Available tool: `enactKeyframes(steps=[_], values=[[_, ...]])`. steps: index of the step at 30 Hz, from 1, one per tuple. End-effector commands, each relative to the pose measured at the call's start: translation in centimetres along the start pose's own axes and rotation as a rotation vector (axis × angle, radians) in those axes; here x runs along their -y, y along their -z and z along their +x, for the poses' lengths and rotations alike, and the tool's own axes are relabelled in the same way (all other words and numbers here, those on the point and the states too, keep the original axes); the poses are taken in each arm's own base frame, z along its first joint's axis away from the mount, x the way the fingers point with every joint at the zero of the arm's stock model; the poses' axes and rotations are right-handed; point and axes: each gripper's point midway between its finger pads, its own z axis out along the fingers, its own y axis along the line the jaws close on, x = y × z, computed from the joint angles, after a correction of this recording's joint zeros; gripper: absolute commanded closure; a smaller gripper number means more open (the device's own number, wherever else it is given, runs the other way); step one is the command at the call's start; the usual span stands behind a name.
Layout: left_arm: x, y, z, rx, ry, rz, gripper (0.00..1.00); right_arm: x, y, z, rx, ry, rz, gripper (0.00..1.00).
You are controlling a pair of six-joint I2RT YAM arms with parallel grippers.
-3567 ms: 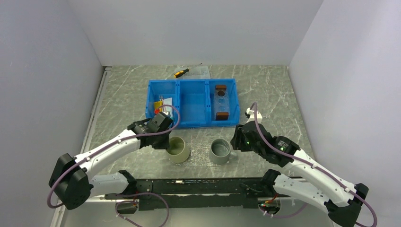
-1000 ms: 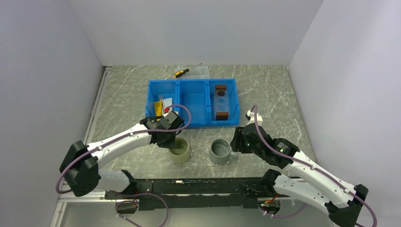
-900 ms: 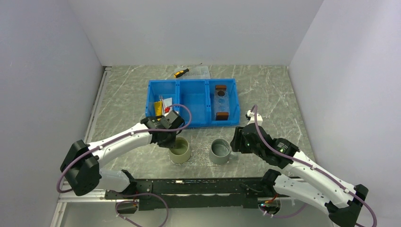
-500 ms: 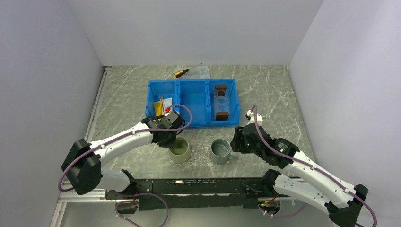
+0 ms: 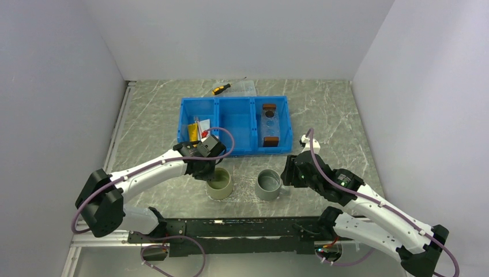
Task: Prepare toiletry sets of a toothbrush and toothpaste on the tray
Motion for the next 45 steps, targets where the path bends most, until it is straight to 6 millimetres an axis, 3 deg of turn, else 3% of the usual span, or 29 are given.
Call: enactKeyframes(steps=[1, 6, 16, 22, 29, 34, 37, 45], values=[[0.8, 1.0, -2.0, 0.077, 0.010, 0.029, 0.76, -0.6, 0.0, -0.7, 0.032, -0.024, -0.021, 0.45], [0.8, 1.3, -2.1, 0.082, 0.011, 0.030, 0.73, -0.6, 0.1, -0.8, 0.034, -0.023, -0.021, 0.44], [0.5, 3.7, -3.4, 0.141, 0.000, 0.039, 0.49, -1.9, 0.8, -2.9, 0.065, -0.009, -0.035, 0.44], [0.0, 5.6, -4.2, 0.196, -0.012, 0.054, 0.33, -3.1, 0.6, -5.0, 0.084, 0.041, -0.018, 0.44], [-0.8, 8.4, -4.9, 0.288, -0.038, 0.094, 0.25, -5.0, -0.2, -8.2, 0.108, 0.095, 0.000, 0.45], [-1.7, 9.7, -4.8, 0.360, -0.065, 0.123, 0.16, -5.0, -2.1, -10.7, 0.093, 0.114, 0.038, 0.46], [-2.0, 10.4, -4.5, 0.399, -0.080, 0.157, 0.01, -4.9, -3.5, -11.9, 0.082, 0.116, 0.046, 0.48], [-3.5, 12.4, -3.7, 0.519, -0.101, 0.210, 0.01, -5.3, -7.2, -14.2, 0.050, 0.124, 0.068, 0.50]])
